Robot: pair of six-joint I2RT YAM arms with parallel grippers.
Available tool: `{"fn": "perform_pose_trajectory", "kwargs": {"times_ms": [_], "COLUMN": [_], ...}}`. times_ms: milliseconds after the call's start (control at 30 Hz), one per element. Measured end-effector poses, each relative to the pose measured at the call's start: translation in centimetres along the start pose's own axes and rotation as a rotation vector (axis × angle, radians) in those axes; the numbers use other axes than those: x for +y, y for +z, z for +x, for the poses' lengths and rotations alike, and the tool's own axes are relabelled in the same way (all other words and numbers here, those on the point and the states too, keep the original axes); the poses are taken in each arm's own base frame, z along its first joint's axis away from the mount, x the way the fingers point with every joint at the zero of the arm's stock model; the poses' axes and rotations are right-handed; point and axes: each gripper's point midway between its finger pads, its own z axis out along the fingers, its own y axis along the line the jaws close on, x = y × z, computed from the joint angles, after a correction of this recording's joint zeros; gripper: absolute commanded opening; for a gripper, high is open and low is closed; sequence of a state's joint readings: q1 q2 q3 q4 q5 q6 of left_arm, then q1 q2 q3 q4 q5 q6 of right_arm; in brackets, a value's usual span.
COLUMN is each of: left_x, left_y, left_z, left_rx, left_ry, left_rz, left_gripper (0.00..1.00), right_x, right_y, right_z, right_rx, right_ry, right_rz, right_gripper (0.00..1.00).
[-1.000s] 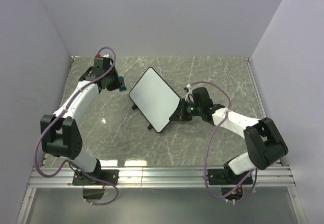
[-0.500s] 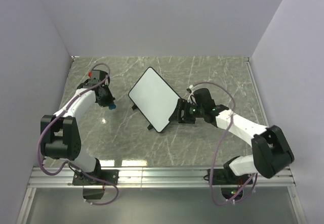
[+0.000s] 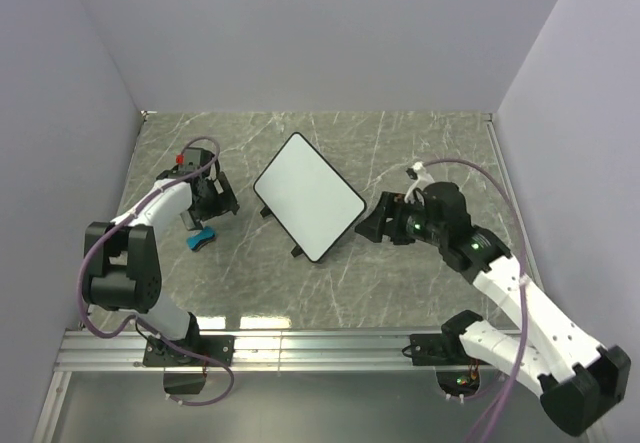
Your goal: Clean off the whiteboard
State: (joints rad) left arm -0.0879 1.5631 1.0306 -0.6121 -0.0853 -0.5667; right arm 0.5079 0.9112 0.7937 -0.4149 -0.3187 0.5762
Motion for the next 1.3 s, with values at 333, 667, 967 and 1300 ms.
{"fn": "perform_pose_trajectory", "kwargs": {"times_ms": [333,667,967,1300], "left_x": [0.4,-4.3,-9.5,-7.6], "left_y": [-0.5,-10.0,-17.2,-22.8], "left_z": [0.3,-4.2,0.5,2.1], "left_rx": [0.018,-0.204,-0.232,-0.301], "left_ry": [-0.011,-0.015,0.104,0.062], "left_rz": [-0.021,0.230,0.460,0.486], "left_gripper": [0.99,0.99,0.99,0.99], "right_x": [-0.5,0.3,3.4,4.2], "right_y": [-3.9,-5.4,-8.0,-9.0], "right_z": [0.8,0.6,-1.9,-2.4], "right_rx": [-0.066,-0.082,-0.123,-0.128], "right_ry": [0.001,0.013,-0.025,-0.045], "right_rz": [0.035,0.025,-0.034,-0.043], "right_gripper": [0.84,0.81,0.81,0.83]}}
